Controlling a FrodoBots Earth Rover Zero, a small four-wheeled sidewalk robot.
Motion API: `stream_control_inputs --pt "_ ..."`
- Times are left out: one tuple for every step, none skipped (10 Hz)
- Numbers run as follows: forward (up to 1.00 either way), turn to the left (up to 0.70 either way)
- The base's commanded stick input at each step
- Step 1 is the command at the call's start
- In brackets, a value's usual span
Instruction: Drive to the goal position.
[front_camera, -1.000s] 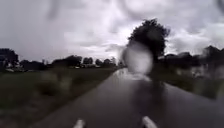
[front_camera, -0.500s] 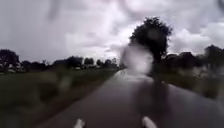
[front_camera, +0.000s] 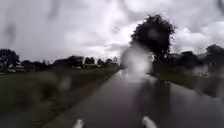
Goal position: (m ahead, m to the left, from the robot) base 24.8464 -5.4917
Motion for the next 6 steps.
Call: stream_control_inputs --pt "0.85 0.00" --pt "0.85 0.00" --pt "0.85 0.00" --pt "0.85 0.00" --pt "0.85 0.00" --pt "0.85 0.00"
